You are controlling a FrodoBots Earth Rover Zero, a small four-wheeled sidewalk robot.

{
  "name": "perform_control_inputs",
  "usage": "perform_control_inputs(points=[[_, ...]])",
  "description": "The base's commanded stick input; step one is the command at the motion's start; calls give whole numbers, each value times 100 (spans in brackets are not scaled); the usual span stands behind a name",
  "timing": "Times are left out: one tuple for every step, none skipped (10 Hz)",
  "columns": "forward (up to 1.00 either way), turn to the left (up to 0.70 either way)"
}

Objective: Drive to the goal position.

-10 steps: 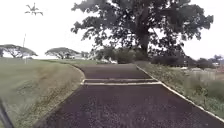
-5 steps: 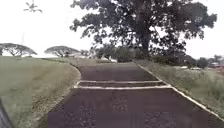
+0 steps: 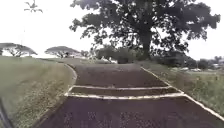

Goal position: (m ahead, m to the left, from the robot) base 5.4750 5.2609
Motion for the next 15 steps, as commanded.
perform_control_inputs(points=[[100,0],[100,6],[100,40],[100,35],[100,0],[100,0],[100,0],[100,0],[100,0],[100,0],[100,0],[100,0],[100,0],[100,0],[100,0]])
